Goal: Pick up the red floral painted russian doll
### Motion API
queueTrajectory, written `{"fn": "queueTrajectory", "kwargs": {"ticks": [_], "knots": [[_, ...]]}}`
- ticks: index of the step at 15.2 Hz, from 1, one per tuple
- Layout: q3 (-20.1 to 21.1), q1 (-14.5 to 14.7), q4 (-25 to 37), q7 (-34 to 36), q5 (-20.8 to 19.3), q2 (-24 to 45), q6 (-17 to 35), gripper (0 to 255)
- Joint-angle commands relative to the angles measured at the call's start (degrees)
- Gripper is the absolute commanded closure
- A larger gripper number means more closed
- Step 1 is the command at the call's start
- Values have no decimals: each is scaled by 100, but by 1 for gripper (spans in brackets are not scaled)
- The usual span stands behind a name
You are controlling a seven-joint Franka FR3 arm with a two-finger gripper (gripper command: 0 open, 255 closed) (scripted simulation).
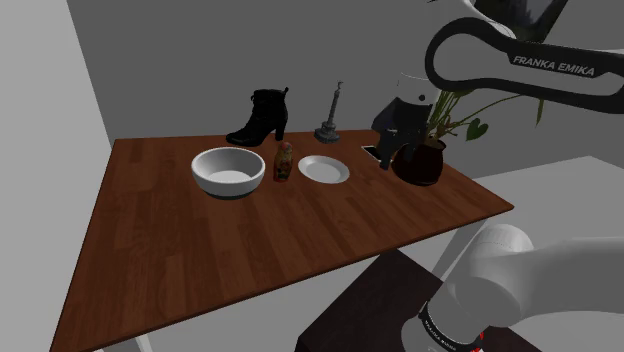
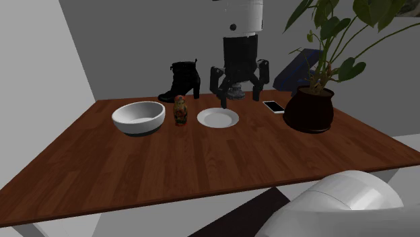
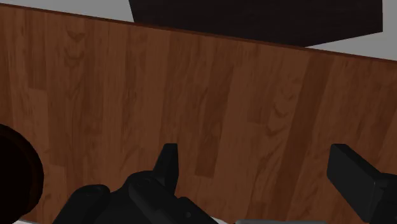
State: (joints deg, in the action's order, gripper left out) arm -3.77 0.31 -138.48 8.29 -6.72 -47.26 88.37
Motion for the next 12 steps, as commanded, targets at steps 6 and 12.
{"fn": "queueTrajectory", "kwargs": {"ticks": [6,12], "knots": [[-46,81,370,120,191,1044,754,0],[-106,179,1055,182,446,2328,1452,0]]}}
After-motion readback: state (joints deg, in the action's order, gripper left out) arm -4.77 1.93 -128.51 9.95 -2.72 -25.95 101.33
